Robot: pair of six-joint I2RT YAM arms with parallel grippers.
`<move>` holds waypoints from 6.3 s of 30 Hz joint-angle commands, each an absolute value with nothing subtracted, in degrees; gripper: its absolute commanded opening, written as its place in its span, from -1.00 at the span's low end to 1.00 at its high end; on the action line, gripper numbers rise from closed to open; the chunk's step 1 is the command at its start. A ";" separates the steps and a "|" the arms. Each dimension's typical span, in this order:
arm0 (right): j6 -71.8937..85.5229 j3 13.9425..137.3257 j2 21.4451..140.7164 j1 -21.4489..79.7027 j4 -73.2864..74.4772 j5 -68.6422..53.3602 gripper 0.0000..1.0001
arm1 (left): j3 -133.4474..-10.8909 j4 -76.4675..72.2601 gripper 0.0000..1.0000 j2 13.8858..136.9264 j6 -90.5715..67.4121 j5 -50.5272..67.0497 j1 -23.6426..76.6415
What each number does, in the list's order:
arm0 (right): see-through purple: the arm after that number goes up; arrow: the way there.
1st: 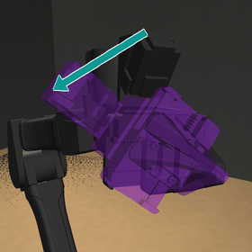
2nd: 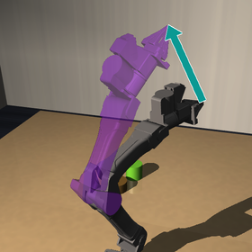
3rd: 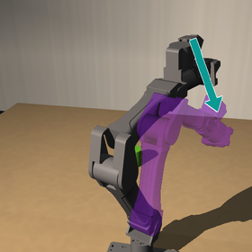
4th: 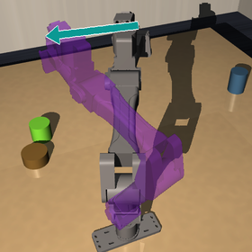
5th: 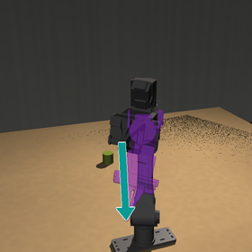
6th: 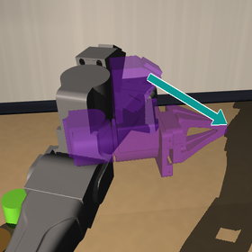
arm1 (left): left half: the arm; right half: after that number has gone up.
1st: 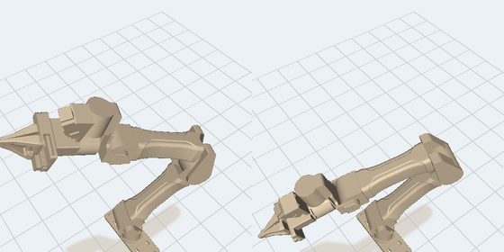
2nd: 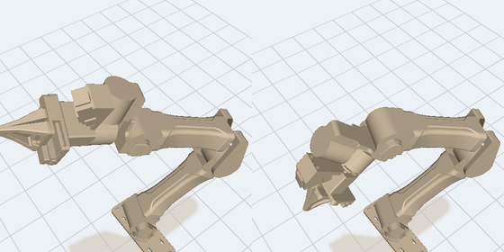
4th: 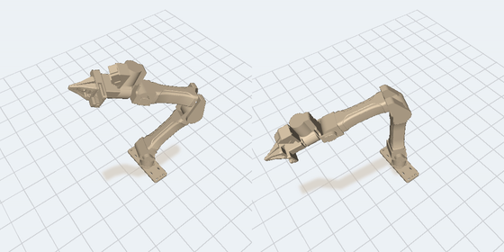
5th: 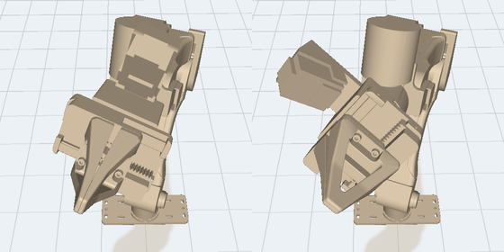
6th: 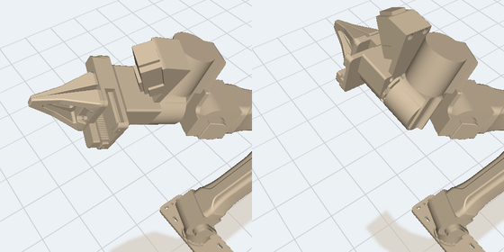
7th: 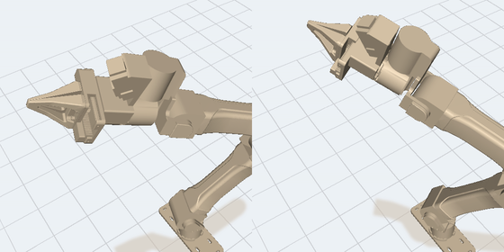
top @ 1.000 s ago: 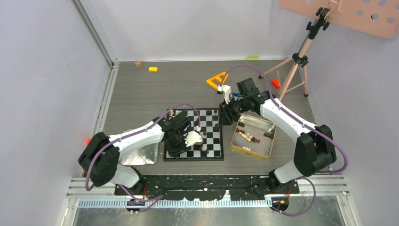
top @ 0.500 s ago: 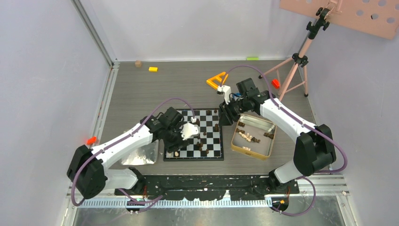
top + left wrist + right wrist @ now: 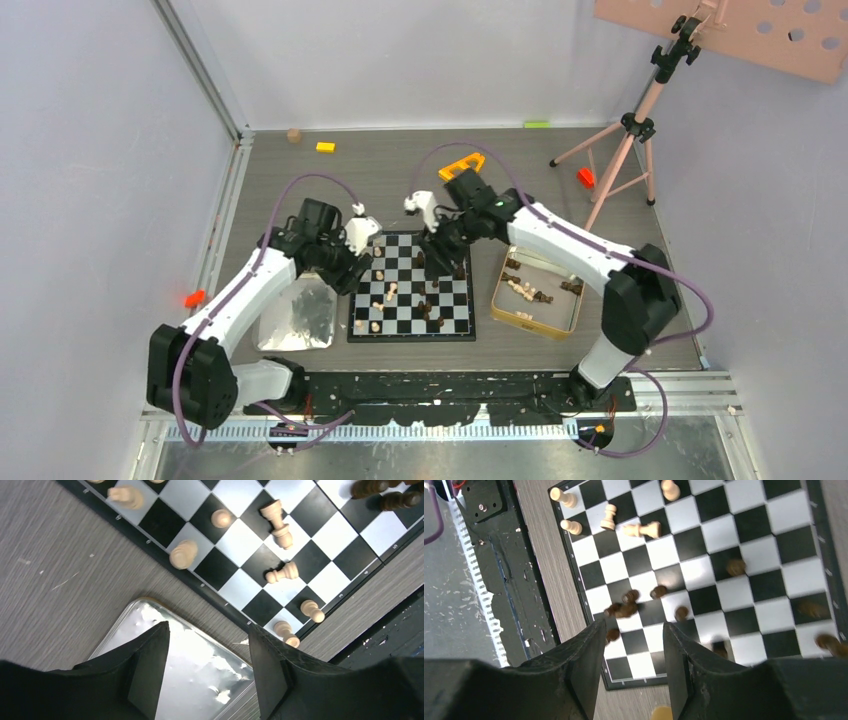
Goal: Set up the chess pieces on the board
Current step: Pick up the chess piece from the chessboard, then place the chess piece on the chessboard.
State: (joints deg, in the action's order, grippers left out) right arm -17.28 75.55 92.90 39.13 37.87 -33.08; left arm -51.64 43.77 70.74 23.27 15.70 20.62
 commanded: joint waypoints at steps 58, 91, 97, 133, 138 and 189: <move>-17.31 97.84 122.56 63.10 39.10 -10.44 -0.31 | -51.86 46.76 0.40 61.22 19.84 15.49 -4.19; -15.86 101.25 101.55 52.65 44.39 -20.72 -0.92 | -64.44 45.42 0.48 62.90 12.24 54.25 -4.22; -15.84 100.40 98.69 51.43 44.18 -21.38 -0.93 | -67.66 45.71 0.49 69.15 8.01 68.15 -4.00; -15.34 99.85 97.01 50.54 42.86 -22.54 -0.94 | -68.25 35.75 -0.12 85.55 -9.49 78.86 6.39; -15.64 99.92 97.01 50.54 42.77 -21.78 -0.95 | -67.71 35.72 -0.13 85.98 -9.64 79.29 6.76; -15.68 100.41 98.42 50.54 42.36 -19.61 -0.61 | -66.58 35.61 -0.96 87.49 -9.40 81.25 8.17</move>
State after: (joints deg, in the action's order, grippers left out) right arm -15.90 99.46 99.88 50.63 44.64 -20.01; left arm -66.92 36.62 88.14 -10.11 79.29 7.77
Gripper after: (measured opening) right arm 0.266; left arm 0.154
